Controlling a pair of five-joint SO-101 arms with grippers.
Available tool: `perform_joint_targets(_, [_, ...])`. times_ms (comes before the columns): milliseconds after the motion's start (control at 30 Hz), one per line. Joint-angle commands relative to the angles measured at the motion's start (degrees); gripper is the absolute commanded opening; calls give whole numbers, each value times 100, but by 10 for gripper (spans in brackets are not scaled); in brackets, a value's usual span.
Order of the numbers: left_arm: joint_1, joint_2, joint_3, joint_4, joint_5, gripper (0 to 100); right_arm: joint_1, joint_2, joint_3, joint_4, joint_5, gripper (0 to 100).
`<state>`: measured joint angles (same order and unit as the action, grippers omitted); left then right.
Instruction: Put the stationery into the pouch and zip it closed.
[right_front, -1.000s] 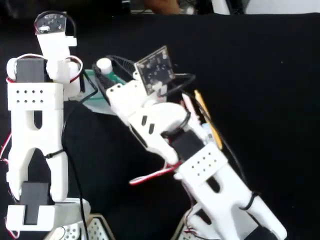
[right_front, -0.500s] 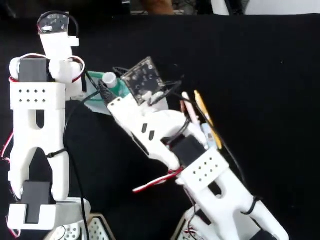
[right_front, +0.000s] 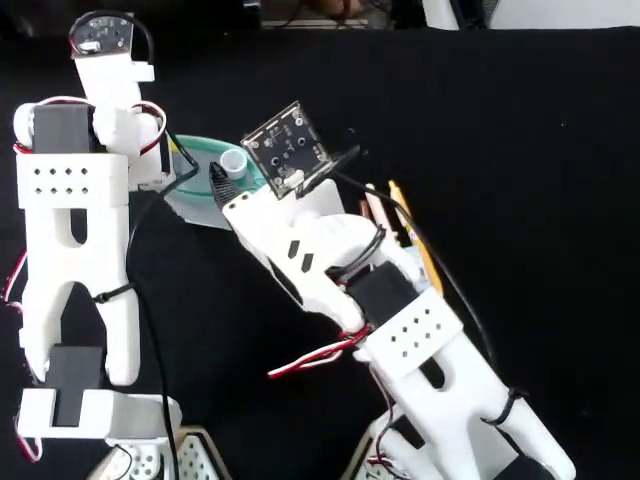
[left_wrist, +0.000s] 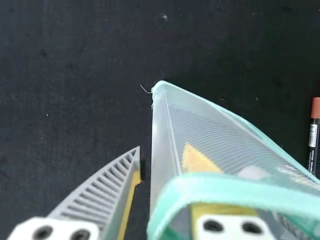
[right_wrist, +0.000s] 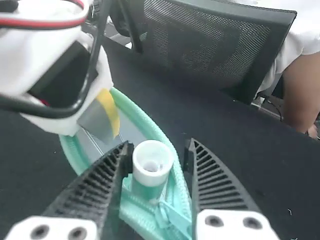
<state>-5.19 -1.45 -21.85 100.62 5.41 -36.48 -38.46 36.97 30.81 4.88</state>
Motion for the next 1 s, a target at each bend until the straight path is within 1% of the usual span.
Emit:
perform_joint_targets(0, [-57, -193, -251, 18, -44, 155, 193, -31, -207, 53, 53, 169])
perform_joint_targets(100, [-57, -422, -321, 18, -378, 152, 193, -31, -207, 53, 44, 208])
perform_joint_targets(333, [-57, -413, -330, 0, -888, 152, 193, -31, -180, 62, 26, 208])
perform_joint_targets(467, [-57, -422, -541, 9, -905, 152, 193, -31, -198, 62, 18, 214])
perform_joint_targets(600, [-66, -466, -620, 9, -888, 141, 141, -75, -259, 114, 18, 259])
perform_joint_targets(633, [-66, -431, -611, 9, -879, 116, 70, -75, -400, 246, 26, 259])
perform_joint_targets(700, [-66, -413, -593, 9, -870, 33, -88, -75, -857, 774, 62, 261])
perform_joint_targets(733, [-57, -413, -541, 9, -862, 24, -158, -75, -1138, 1073, 62, 261])
perform_joint_targets(767, [-48, -413, -470, 9, -862, 41, -220, -75, -1420, 1345, 62, 261])
perform_joint_targets(833, [-22, -413, -400, 9, -853, 27, -290, -75, -1974, 1811, 62, 261])
perform_joint_targets(967, [-48, -413, -312, 9, -633, 30, -325, -75, -2844, 2382, 44, 261])
